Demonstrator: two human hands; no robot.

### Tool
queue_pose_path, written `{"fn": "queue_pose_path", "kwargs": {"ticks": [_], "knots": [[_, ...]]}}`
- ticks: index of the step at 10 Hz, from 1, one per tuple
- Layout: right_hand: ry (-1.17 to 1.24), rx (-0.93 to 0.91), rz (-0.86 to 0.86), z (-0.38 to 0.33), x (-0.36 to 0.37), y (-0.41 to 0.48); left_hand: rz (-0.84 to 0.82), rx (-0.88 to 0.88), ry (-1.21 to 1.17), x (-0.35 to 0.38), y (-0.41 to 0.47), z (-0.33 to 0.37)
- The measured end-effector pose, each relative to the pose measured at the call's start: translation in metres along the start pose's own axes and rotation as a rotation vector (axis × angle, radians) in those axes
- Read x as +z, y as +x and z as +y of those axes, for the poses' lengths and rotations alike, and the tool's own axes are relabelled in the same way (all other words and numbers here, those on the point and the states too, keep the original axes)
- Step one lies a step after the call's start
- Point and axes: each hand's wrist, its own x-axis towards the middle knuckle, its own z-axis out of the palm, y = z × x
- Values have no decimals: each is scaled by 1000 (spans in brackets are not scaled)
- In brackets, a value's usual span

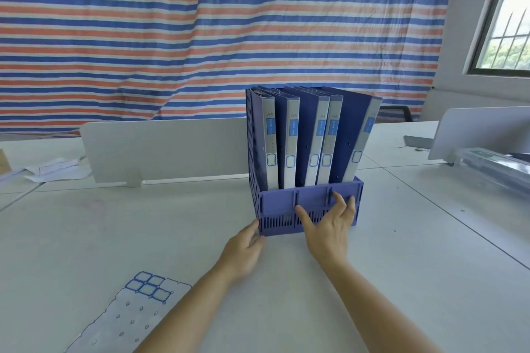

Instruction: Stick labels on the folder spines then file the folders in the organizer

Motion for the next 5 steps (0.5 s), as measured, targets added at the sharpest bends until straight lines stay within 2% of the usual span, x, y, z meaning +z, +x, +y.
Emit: {"fn": "queue_pose_path", "kwargs": {"ticks": [1,2,4,5], "knots": [[-69,26,-7,-9,5,11,40,16,42,-1,8,-6],[-138,23,20,-18,10,12,88,-15,292,-4,15,-18],[-158,20,45,-19,14,7,206,-24,437,-1,15,-24],[25,-152,178,-46,0,17,259,0,440,0,13,-24]]}}
